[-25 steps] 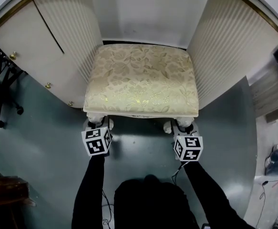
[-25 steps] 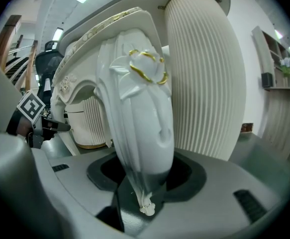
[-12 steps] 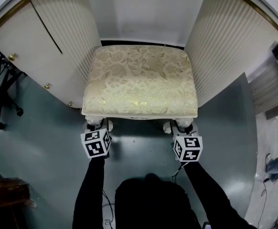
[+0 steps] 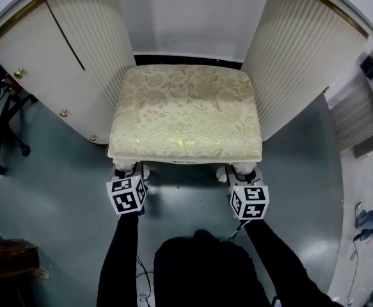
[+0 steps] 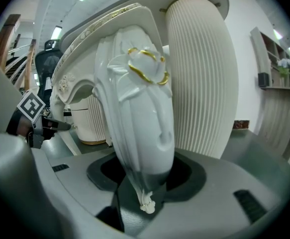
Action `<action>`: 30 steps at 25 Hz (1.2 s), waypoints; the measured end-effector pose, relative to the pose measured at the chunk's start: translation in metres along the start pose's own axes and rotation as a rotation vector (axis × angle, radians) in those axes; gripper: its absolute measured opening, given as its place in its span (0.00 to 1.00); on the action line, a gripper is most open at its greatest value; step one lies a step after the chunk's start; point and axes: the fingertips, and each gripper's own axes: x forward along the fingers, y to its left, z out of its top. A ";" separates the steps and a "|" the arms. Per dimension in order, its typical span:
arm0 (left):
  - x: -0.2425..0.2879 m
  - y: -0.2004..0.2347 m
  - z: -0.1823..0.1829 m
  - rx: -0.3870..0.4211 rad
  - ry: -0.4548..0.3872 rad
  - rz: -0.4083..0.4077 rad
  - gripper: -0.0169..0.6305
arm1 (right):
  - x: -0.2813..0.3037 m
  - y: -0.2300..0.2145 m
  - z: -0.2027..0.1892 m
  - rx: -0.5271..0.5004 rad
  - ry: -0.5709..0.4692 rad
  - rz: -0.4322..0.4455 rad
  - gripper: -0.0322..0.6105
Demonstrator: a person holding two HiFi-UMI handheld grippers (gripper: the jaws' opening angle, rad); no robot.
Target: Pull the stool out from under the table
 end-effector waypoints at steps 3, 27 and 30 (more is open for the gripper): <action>-0.001 0.000 -0.001 -0.003 0.008 0.006 0.34 | -0.001 0.000 0.000 -0.002 0.005 0.005 0.36; -0.008 -0.003 -0.004 -0.018 0.050 0.026 0.34 | 0.000 -0.003 0.001 -0.001 0.052 0.027 0.36; -0.009 -0.003 -0.004 -0.021 0.055 0.029 0.34 | 0.000 -0.003 0.001 -0.002 0.058 0.028 0.36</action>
